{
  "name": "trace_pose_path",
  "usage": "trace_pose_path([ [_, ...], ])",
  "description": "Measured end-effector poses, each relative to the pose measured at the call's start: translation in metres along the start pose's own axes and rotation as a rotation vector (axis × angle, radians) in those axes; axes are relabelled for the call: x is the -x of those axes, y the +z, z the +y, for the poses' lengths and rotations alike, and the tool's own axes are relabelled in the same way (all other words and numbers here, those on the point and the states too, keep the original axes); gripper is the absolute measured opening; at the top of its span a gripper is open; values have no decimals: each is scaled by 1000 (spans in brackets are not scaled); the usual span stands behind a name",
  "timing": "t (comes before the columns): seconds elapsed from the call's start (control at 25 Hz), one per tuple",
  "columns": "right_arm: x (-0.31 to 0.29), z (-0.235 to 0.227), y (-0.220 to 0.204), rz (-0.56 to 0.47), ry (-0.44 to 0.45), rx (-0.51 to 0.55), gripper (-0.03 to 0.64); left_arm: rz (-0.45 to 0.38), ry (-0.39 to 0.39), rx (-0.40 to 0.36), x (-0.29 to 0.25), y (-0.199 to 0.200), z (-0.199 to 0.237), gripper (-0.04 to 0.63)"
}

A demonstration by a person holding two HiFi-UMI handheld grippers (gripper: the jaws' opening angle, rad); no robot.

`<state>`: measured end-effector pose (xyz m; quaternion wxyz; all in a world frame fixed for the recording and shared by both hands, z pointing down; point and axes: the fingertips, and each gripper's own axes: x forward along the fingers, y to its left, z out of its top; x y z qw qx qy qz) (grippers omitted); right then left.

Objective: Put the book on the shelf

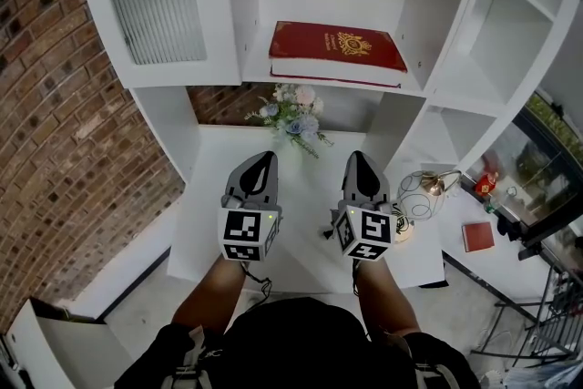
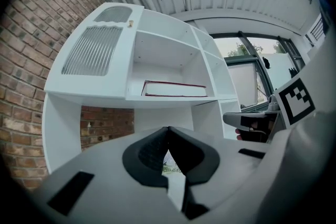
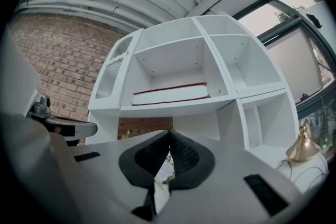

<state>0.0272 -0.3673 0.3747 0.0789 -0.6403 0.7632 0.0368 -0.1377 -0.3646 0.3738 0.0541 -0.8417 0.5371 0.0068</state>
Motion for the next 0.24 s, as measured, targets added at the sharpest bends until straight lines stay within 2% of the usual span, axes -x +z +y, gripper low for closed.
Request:
trace_pose_path([
  [0.24, 3, 4, 2, -7, 7, -1, 14, 7, -3, 43, 2, -2, 4, 14],
])
